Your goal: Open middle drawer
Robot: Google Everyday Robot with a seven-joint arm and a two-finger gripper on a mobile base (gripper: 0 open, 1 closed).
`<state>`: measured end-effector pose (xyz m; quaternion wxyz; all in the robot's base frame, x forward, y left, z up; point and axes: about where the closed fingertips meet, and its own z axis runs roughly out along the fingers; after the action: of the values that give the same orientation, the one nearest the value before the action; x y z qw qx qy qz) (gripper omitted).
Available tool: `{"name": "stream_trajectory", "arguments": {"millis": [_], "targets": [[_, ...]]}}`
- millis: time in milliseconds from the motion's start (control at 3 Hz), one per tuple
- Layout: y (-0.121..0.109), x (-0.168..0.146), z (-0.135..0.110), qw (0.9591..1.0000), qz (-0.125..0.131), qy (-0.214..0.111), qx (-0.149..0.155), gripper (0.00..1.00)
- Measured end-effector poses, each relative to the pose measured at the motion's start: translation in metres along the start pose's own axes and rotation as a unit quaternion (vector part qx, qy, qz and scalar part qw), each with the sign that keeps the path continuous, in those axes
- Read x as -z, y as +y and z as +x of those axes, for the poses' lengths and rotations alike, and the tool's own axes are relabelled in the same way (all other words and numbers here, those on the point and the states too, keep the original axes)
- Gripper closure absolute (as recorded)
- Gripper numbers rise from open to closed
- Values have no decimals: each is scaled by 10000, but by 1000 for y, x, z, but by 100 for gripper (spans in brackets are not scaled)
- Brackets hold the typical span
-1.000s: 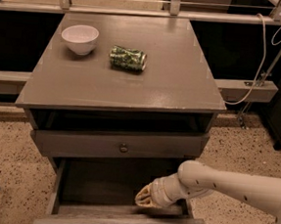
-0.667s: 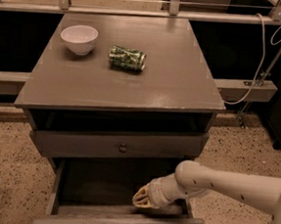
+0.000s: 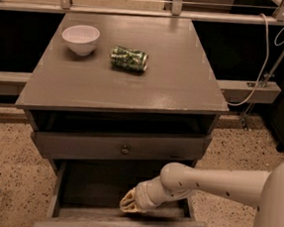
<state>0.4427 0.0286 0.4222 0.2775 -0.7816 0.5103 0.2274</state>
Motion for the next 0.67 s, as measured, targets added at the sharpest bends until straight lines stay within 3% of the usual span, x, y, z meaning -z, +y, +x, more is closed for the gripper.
{"name": "stream_trajectory", "arguments": {"millis": [333, 667], "targets": [[-8, -15, -12, 10000, 46, 30, -64, 100], [-16, -29, -1, 9993, 96, -82, -339, 100]]}}
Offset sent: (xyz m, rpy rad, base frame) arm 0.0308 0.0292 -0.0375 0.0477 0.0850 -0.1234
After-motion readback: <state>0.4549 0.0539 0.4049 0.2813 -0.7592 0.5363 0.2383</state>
